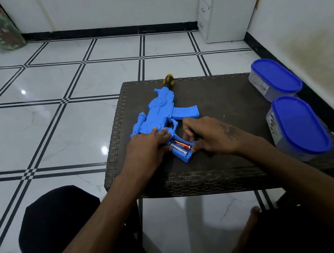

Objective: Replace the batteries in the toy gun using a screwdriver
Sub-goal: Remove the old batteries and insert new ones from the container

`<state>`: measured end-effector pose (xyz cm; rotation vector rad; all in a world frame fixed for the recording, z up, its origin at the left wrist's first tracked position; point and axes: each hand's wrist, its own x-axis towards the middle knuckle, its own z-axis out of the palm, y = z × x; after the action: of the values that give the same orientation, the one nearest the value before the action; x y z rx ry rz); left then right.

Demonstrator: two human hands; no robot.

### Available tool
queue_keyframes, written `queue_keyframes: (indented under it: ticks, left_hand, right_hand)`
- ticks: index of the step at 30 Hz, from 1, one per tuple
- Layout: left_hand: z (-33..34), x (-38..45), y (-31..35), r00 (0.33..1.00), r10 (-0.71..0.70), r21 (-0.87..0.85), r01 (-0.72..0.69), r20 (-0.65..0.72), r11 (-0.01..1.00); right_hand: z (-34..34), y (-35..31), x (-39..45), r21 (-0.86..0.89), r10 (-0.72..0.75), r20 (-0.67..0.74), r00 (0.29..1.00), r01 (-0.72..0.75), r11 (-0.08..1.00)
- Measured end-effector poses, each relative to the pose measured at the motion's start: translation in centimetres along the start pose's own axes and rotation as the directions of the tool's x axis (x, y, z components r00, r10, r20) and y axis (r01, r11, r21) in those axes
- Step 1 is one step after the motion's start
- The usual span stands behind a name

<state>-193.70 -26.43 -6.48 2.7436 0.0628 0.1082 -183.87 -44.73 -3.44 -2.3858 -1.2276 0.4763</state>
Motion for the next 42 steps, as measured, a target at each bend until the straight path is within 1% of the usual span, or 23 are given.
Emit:
queue_keyframes:
  ticks: [3,6,11,16,18,21,24,28,33,37,39,42]
  left_hand:
    - [0.0,-0.1,0.0,1.000,-0.014,0.012,0.014,0.007,1.000]
    - [-0.1,-0.1,0.3,0.999,-0.018,0.041,0.017,0.026,0.999]
    - [-0.4,0.0,0.5,0.998,-0.034,0.081,0.030,0.046,0.996]
    - [-0.3,0.0,0.5,0.998,-0.041,0.090,0.037,0.047,0.995]
    - [-0.2,0.0,0.5,0.998,-0.043,0.098,0.038,0.052,0.995]
    - [-0.2,-0.1,0.5,0.998,-0.047,0.105,0.042,0.047,0.994]
    - [-0.1,-0.2,0.6,0.998,-0.048,0.117,0.044,0.033,0.992]
    - [-0.2,-0.1,0.8,0.997,-0.063,0.090,0.059,0.042,0.994]
    - [-0.1,0.1,0.7,0.998,-0.048,0.144,0.041,0.042,0.989]
    - [-0.1,0.1,0.5,0.999,-0.037,0.136,0.032,0.034,0.990]
    - [-0.1,0.1,0.5,0.999,-0.030,0.140,0.025,0.034,0.990]
    - [-0.1,0.0,0.6,1.000,-0.026,0.118,0.024,0.015,0.993]
  right_hand:
    - [-0.2,0.2,0.1,0.071,-0.011,-0.018,1.000,0.012,0.997]
    - [0.0,0.5,0.1,0.120,-0.027,-0.066,0.997,0.035,0.992]
    - [0.7,1.0,-0.1,0.174,-0.005,-0.146,0.989,0.031,0.984]
    - [0.8,1.0,-0.2,0.232,-0.034,-0.247,0.969,0.093,0.968]
    - [0.7,0.6,-0.2,0.189,-0.075,-0.247,0.966,0.123,0.974]
    - [0.9,0.0,-0.2,0.080,-0.153,-0.190,0.970,0.171,0.982]
    - [0.9,-0.2,-0.3,-0.037,-0.211,-0.165,0.963,0.208,0.977]
    - [1.0,0.1,-0.4,-0.135,-0.194,-0.137,0.971,0.176,0.975]
    - [0.9,-0.3,-0.4,-0.194,-0.149,-0.108,0.983,0.126,0.973]
    - [0.7,-0.5,-0.1,-0.160,-0.095,-0.092,0.991,0.079,0.984]
    - [0.6,-0.6,-0.1,-0.152,-0.088,-0.102,0.991,0.072,0.986]
    - [0.7,-1.0,-0.3,-0.147,-0.108,-0.155,0.982,0.085,0.985]
